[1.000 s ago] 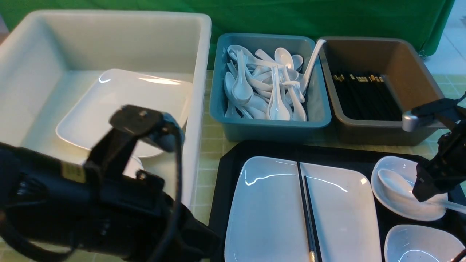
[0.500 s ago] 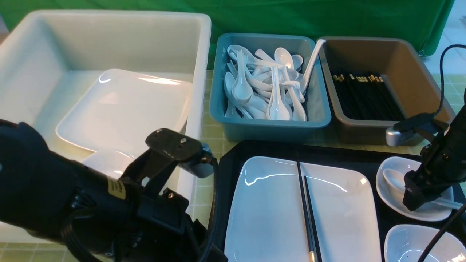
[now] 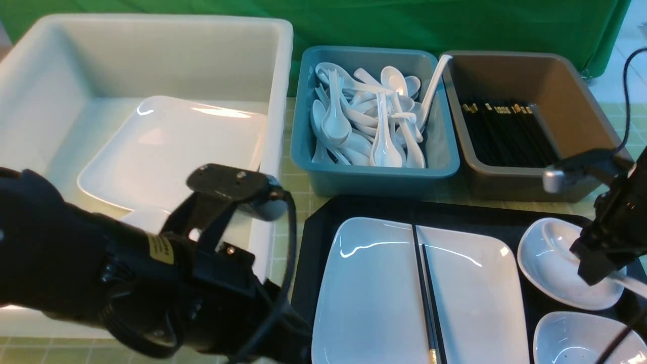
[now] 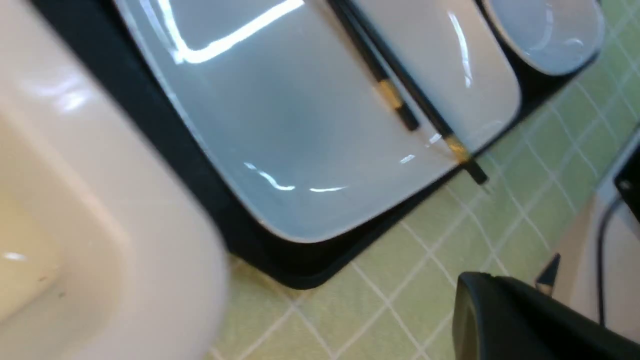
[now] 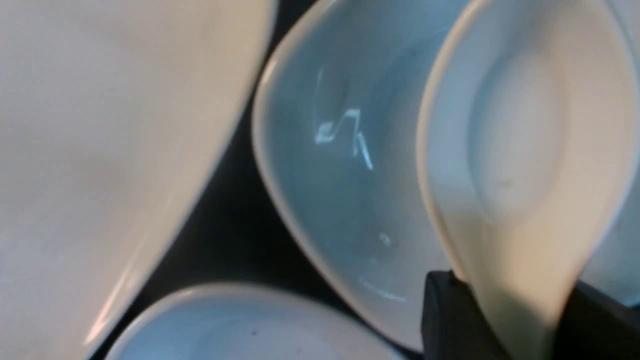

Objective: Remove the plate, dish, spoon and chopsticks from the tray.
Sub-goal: Use the right arm to grab a soup spoon from the plate, then use the right arm to put the soup spoon into the small storage box in the middle

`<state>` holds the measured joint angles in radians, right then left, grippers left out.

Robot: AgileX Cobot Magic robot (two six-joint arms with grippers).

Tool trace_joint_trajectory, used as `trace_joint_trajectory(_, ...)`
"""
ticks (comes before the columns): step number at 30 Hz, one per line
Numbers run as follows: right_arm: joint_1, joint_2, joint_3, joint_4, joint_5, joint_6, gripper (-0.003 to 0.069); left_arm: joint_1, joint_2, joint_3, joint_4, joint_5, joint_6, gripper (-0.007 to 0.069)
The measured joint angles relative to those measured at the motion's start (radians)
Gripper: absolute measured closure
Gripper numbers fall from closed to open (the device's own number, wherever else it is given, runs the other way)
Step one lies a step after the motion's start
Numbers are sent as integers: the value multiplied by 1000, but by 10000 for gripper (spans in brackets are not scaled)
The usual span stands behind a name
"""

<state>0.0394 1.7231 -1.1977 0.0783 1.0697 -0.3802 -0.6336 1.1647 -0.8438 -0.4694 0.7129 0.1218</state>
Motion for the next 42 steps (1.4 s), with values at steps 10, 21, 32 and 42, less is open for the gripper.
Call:
trace_joint_trajectory(10, 203, -167, -190, 265, -137, -63, 470, 260, 5, -131, 143, -83, -46, 641)
trace_joint_trajectory(21, 289, 365, -873, 269, -206, 172, 468, 329, 5, -157, 144, -9, -39, 641)
trace_joint_trajectory(32, 297, 521, -1112, 235, -38, 229, 193, 329, 5, -157, 144, 84, -24, 641)
trace_joint_trajectory(42, 260, 220, -999, 136, 132, 255, 618, 329, 5, -137, 142, 123, 90, 641)
